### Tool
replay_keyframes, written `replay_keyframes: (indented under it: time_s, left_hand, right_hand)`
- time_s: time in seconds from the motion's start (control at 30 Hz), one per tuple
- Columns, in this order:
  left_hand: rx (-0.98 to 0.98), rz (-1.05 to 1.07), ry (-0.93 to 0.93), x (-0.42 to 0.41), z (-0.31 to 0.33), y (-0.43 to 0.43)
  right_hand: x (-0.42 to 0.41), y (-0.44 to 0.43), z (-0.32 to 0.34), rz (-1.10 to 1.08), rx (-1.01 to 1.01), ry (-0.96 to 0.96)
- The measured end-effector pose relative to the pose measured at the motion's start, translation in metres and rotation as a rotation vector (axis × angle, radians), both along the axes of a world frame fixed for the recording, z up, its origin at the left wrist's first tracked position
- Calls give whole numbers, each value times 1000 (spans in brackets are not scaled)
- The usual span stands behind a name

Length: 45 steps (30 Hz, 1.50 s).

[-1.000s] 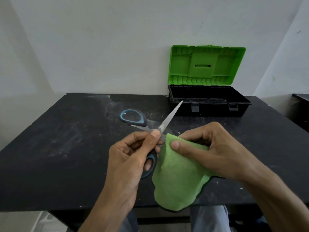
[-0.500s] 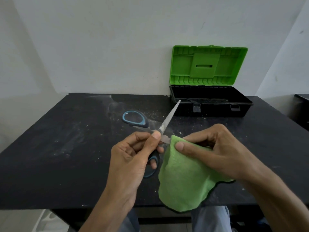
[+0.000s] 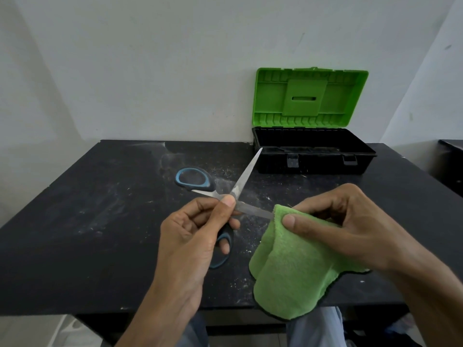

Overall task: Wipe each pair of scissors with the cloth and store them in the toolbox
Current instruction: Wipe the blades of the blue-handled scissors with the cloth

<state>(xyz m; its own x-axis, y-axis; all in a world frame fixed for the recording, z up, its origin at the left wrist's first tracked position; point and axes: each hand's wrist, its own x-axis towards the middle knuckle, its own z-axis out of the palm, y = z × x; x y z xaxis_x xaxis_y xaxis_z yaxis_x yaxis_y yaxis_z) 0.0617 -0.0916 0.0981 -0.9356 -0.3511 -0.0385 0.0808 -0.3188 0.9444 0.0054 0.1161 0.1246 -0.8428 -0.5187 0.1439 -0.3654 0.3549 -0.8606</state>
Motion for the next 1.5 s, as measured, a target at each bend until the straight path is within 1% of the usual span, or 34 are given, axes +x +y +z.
replay_keyframes:
  time_s: [0.2,0.33,0.53,0.6,0.7,0.77,0.9,1.03,1.23,1.4,1.5]
  left_hand:
    - [65,-35,-59,0,2,1]
    - [118,-61,-116,1,6,0]
    - [98,-43,-83,13,17,0]
    - [96,-33,-85,17,18,0]
    - [97,-23,-89,18,16,1]
    - [81,-6,-82,16,15,3]
    - [30,73,-19,12,13,1]
    - [-4,145,38,11,11,-3]
    - [-41,164,49,5,9,-7]
    - [-54,164,64,2,10,-18]
    - [-91,146,94,-1,12,-18]
  right_hand:
    - [0,3,0,5,-34,20]
    - [2,6,-1,18,-76,82]
    - [14,7,-7,52,-194,190]
    - [17,7,-10,77,-224,161]
    - [15,8,-15,109,-286,25]
    - [13,8,-18,121,-292,-40]
    - [10,8,-19,107,-270,-81]
    - [7,4,-14,81,-255,-78]
    - [0,-9,-10,37,-161,-2]
    - [-8,-5,-2,-75,-226,56]
    - [-12,-9,0,-48,-216,34]
